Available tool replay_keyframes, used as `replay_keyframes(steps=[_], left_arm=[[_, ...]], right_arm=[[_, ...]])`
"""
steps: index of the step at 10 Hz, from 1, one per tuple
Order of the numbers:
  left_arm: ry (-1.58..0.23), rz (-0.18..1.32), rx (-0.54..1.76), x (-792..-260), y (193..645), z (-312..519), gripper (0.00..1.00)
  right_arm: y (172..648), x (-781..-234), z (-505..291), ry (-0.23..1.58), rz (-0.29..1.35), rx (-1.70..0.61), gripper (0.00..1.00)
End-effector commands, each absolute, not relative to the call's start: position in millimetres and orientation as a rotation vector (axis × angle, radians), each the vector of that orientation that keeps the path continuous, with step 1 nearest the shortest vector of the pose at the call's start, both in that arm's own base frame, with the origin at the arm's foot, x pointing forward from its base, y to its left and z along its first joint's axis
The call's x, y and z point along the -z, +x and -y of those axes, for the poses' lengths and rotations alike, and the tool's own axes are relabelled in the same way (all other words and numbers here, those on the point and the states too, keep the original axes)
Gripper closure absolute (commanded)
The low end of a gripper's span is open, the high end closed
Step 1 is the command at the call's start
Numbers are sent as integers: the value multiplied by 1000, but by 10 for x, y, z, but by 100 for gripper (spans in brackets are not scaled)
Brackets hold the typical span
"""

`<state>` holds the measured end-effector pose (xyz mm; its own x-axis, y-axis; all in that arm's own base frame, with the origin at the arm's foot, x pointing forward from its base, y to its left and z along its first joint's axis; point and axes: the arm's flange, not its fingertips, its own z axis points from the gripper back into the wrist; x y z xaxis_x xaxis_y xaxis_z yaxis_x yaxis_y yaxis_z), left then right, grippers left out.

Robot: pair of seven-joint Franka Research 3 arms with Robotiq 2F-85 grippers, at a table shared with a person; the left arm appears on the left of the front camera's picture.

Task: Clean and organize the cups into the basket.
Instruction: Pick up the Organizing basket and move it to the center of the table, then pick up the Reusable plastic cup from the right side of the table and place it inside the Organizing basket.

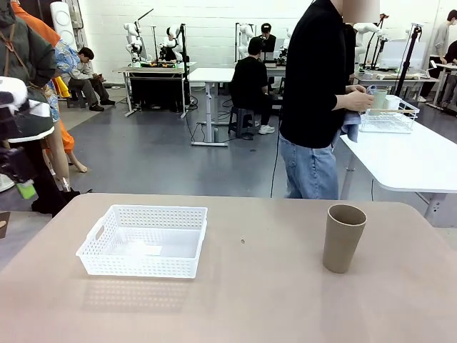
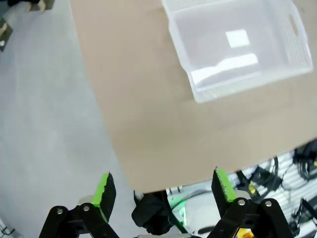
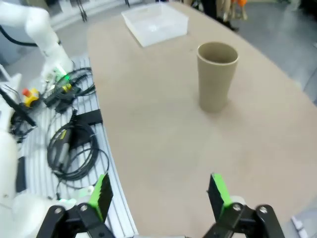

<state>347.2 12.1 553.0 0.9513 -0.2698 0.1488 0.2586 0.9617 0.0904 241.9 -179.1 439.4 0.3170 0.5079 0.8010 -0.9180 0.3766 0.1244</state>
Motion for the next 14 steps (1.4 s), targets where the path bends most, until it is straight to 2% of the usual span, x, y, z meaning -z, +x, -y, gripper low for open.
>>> replay_keyframes(steps=[1,4,6,7,9,10,11,13,14], left_arm=[[69,222,155,-5280,3698,-22,0],[-32,335,103,-5148,3894,145,0],[-68,312,117,-5014,3878,163,0],[-10,311,109,-5183,3908,147,0],[-10,311,109,-5183,3908,147,0],[-26,315,111,-5133,3917,173,0],[-63,314,67,-5076,3862,-5,0],[-24,317,112,-5143,3917,170,0],[-24,317,112,-5143,3917,170,0]], right_arm=[[2386,-4477,1788,615,725,-1022,0],[2386,-4477,1788,615,725,-1022,0],[2386,-4477,1788,615,725,-1022,0],[2386,-4477,1788,615,725,-1022,0],[2404,-4477,1820,612,739,-1025,0],[2278,-4654,1853,642,911,-1385,0],[2434,-4609,1983,762,1077,-1400,0],[2855,-4378,2300,971,1296,-1321,0],[3051,-4209,2378,927,1319,-1210,0]])
